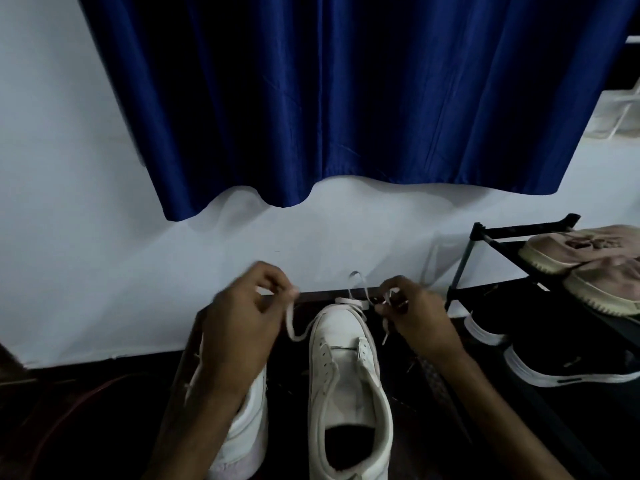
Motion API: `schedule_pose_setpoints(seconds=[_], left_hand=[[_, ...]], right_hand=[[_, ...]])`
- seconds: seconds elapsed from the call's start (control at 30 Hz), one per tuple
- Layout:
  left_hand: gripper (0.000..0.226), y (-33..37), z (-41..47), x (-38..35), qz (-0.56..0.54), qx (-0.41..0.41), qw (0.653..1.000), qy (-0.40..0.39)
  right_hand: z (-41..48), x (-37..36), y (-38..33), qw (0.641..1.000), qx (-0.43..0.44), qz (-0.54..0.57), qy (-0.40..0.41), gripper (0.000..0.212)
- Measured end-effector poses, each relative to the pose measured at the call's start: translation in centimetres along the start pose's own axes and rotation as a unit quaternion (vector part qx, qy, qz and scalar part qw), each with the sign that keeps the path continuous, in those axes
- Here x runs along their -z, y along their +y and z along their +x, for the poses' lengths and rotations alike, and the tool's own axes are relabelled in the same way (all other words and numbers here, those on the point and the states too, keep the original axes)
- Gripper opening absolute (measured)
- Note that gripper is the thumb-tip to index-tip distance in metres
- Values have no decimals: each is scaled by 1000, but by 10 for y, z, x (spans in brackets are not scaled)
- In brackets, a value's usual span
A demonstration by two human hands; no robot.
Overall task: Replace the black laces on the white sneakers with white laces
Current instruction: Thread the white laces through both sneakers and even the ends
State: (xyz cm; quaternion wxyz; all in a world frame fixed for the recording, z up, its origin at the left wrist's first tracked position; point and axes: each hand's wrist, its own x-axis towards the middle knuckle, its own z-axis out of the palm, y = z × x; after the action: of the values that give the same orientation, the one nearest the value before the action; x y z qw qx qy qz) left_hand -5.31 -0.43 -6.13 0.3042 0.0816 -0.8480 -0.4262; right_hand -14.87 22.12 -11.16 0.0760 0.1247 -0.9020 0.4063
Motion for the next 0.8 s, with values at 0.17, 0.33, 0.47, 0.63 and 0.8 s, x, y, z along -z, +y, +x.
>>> schedule_pose_setpoints(seconds=[0.17, 0.33, 0.47, 0.63, 0.8], left_hand=[[14, -1, -4, -11, 339, -26, 929, -148], [16, -7, -6, -16, 368, -91, 909, -176], [15, -3, -6, -19, 245, -171, 936, -187], [20, 3, -8, -16, 153, -177, 928, -289], [33, 6, -7, -14, 172, -184, 909, -333]], right_hand=[[-6, 5, 11, 999, 27, -27, -11, 21], [-12, 20, 21, 979, 94, -157, -89, 29], [-18, 28, 25, 961, 140, -190, -146, 39], [-22, 12, 24, 958, 197, -166, -123, 12], [-22, 23, 14, 979, 171, -73, -82, 9]])
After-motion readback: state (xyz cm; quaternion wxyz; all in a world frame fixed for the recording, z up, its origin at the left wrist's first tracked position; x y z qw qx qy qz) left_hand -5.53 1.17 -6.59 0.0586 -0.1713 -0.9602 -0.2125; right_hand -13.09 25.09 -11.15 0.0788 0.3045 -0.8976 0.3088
